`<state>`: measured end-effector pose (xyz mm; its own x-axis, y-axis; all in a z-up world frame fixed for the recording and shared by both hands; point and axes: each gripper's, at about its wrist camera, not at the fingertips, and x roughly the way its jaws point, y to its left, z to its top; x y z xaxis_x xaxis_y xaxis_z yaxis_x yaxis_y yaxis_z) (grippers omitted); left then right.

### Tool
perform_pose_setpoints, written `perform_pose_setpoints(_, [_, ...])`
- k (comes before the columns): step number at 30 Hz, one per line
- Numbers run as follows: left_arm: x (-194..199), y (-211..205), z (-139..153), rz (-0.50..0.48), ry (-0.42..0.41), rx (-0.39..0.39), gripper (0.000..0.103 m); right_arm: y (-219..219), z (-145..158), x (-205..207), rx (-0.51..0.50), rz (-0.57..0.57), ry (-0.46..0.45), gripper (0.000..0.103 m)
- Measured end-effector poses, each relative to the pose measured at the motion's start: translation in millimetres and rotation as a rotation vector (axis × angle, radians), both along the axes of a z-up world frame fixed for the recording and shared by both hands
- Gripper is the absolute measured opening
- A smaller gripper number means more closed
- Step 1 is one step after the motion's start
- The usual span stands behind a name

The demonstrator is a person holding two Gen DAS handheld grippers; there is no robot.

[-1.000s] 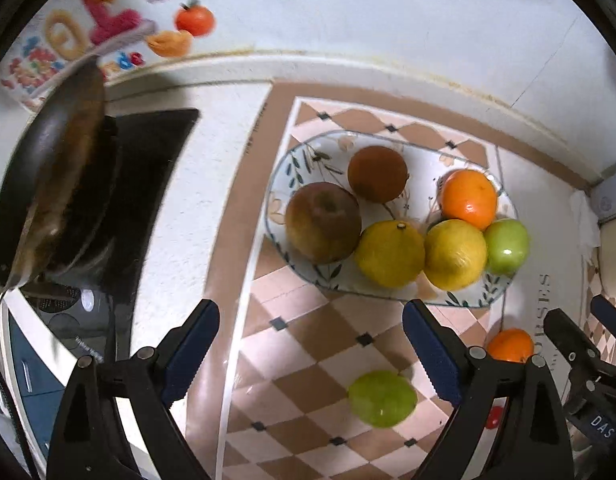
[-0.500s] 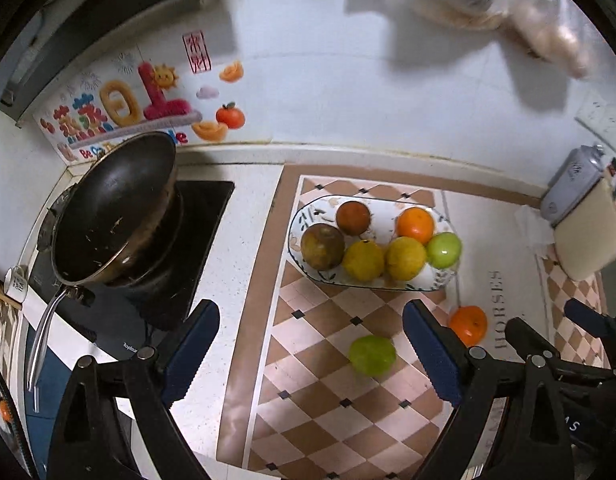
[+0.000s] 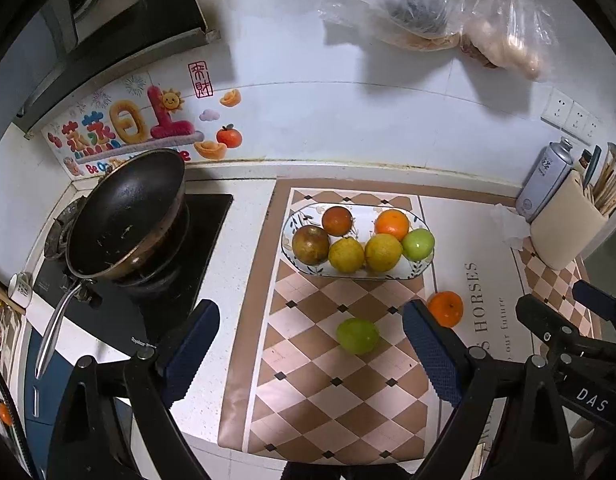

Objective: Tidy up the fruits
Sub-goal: 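Grasp the green lime with the left tool while the right tool grasps the orange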

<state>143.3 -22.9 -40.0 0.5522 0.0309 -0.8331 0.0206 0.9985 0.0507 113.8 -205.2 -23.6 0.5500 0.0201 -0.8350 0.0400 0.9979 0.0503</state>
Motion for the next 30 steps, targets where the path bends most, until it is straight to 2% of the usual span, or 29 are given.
perform_pose_setpoints(10, [3,-8,-11,0.005,0.025,-0.002,0.094,-8,-3,1,0.042,-0.016,0.012,0.094])
perform_pose_setpoints(12, [8,-9,-15,0.002,0.036,0.004,0.094,-11,-6,4,0.047,-0.024,0.019,0.099])
perform_pose_setpoints(15, [18,-12,-26,0.0,0.053,0.023,0.103,-17,-13,10,0.06,-0.041,0.035,0.099])
perform_pose_setpoints(18, [30,-13,-40,0.003,0.075,0.029,0.103,-25,-24,20,0.06,-0.06,0.055,0.099])
perform_pose_setpoints(23, [61,-11,-82,0.008,0.184,0.02,0.103,-46,-58,46,0.081,-0.107,0.122,0.099])
perform_pose_setpoints(30, [97,-7,-166,0.034,0.433,-0.063,0.103,-64,-128,93,0.15,-0.116,0.255,0.099])
